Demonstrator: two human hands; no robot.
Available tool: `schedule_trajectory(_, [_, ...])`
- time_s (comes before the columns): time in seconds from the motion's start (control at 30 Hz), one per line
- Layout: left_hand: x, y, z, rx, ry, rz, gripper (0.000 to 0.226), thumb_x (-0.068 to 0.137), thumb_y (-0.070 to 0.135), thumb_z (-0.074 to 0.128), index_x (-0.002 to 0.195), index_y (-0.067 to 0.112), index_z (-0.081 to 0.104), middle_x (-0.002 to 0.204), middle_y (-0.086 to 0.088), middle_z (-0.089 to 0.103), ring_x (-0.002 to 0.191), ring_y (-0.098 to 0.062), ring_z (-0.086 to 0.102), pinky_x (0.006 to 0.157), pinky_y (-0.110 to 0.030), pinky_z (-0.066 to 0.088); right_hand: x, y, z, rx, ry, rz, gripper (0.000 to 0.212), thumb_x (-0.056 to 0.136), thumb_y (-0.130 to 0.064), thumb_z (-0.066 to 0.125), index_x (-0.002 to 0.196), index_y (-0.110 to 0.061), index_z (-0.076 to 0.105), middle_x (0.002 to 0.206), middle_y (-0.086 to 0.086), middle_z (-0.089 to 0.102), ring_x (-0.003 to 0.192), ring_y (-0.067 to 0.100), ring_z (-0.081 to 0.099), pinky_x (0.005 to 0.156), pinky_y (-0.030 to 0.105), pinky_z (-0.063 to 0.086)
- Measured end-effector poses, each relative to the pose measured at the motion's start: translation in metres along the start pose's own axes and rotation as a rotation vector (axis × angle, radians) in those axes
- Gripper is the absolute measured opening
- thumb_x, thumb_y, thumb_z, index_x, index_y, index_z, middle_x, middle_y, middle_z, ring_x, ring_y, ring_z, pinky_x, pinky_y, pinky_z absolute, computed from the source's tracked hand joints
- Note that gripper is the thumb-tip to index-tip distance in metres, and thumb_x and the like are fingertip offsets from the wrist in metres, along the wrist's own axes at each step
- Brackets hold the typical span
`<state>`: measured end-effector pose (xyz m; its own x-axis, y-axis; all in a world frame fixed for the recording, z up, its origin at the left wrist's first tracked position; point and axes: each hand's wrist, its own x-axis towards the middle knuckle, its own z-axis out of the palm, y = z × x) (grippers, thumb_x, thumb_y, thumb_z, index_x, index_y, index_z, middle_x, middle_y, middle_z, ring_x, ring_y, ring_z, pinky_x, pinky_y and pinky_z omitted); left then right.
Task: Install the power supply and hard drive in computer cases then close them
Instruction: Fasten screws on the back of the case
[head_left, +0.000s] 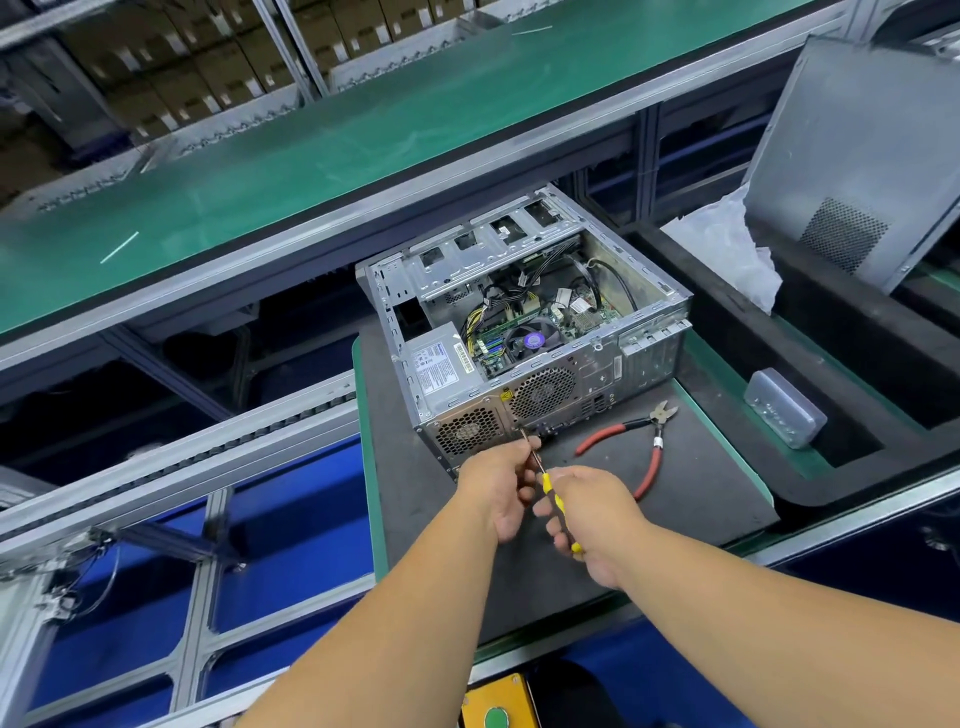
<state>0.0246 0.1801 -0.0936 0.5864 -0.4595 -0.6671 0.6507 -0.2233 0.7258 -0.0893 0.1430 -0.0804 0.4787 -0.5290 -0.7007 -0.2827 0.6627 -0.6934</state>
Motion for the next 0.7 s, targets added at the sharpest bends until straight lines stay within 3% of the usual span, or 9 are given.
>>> schedule_trajectory(0.13, [-0.006,-0.012,-0.007,0.101,0.054,0.052,0.018,0.098,0.014,0.058,0.096,0.005,0.074,0.063,-0.001,0.049,0.047,-0.011,0.034,0.044,-0.024,0.023,0.000,0.002,-0.003,0.071,-0.054,0.031,0.013,0.090,-0.013,0.075,0.099,-0.008,0.067,0.059,0.000,0.062,0.046,0.010,0.052,0.043,0.022,0.042])
schedule_trajectory(0.23, [-0.016,-0.020,-0.010,0.145,-0.016,0.031,0.021,0.099,0.020,0.056,0.090,0.011,0.072,0.063,-0.001,0.056,0.043,-0.010,0.040,0.043,-0.023,0.027,-0.002,0.002,-0.002,0.191,-0.075,0.113,0.010,0.095,-0.014,0.072,0.099,-0.004,0.072,0.061,0.004,0.065,0.048,0.011,0.055,0.045,0.022,0.047])
schedule_trajectory(0.4, [-0.026,-0.022,-0.012,0.309,-0.080,0.033,0.022,0.097,0.019,0.055,0.085,0.017,0.073,0.063,0.003,0.062,0.043,-0.007,0.043,0.048,-0.026,0.024,-0.004,0.007,-0.002,0.203,-0.055,0.192,0.027,0.103,-0.034,0.061,0.103,-0.010,0.073,0.080,0.009,0.076,0.051,0.013,0.054,0.048,0.022,0.047])
schedule_trajectory(0.57, [-0.021,-0.017,-0.012,0.384,-0.049,0.036,0.032,0.098,0.017,0.062,0.066,0.016,0.059,0.059,-0.002,0.044,0.047,-0.013,0.033,0.045,-0.025,0.021,-0.003,0.006,-0.006,0.403,-0.068,0.244,0.027,0.103,-0.033,0.061,0.102,-0.008,0.071,0.069,0.008,0.061,0.054,0.014,0.052,0.047,0.024,0.048])
schedule_trajectory(0.7, [-0.015,-0.015,-0.005,0.433,0.033,0.055,0.036,0.096,0.022,0.069,0.064,0.015,0.054,0.055,-0.002,0.045,0.047,-0.017,0.031,0.049,-0.025,0.025,-0.004,0.012,-0.009,0.486,-0.050,0.231,0.018,0.097,-0.020,0.065,0.105,-0.004,0.067,0.088,0.013,0.060,0.075,0.022,0.056,0.062,0.033,0.055])
